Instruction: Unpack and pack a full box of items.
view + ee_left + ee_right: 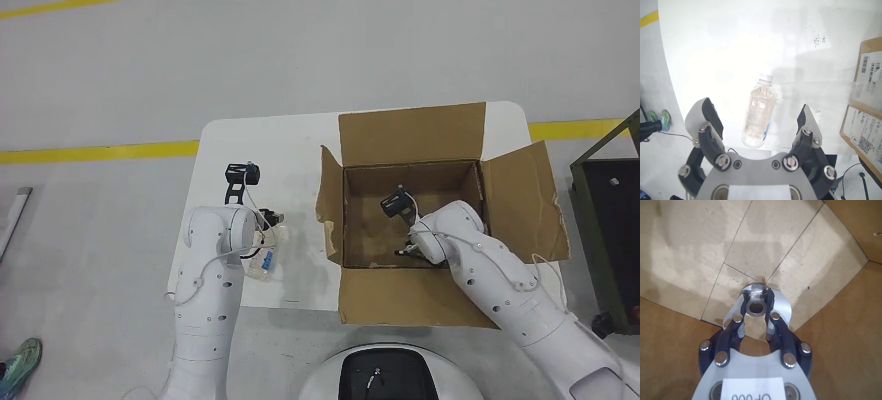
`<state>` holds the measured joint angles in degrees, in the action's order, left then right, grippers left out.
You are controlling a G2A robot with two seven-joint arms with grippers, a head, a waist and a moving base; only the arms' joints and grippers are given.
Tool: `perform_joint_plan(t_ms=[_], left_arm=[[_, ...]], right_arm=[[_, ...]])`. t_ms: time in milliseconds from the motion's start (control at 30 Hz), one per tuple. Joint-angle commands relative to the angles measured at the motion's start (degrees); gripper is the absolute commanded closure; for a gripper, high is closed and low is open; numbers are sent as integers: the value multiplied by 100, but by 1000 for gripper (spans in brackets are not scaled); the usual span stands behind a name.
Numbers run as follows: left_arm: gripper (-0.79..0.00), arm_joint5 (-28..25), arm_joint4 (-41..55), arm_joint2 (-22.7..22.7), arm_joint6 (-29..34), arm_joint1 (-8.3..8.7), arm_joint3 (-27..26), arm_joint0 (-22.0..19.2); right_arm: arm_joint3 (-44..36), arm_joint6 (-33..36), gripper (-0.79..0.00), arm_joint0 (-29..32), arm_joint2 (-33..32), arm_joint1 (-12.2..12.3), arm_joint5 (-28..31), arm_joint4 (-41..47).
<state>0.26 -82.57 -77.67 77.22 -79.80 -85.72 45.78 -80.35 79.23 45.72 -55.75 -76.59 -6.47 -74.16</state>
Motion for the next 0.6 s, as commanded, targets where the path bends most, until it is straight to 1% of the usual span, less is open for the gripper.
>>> perform_joint_plan(t_ms=[0, 167, 300, 367, 467, 567], left_arm=[[-785, 0, 0, 0, 0, 0, 0, 0], [-785, 0, 0, 0, 0, 0, 0, 0], [-785, 0, 0, 0, 0, 0, 0, 0], [-785, 0, 0, 0, 0, 0, 0, 0], [-785, 0, 0, 0, 0, 0, 0, 0], [-785, 0, 0, 0, 0, 0, 0, 0]], right_arm=[[-71, 17, 0, 15, -30, -1, -2, -9], [-377, 36, 0, 86, -197, 18, 0, -34], [-877, -52, 0, 204, -492, 57, 56, 109], [-1294, -177, 0, 299, -723, 94, 140, 196], [-2088, -424, 0, 510, -1234, 161, 281, 495], [-2981, -845, 0, 809, -1818, 233, 409, 692]])
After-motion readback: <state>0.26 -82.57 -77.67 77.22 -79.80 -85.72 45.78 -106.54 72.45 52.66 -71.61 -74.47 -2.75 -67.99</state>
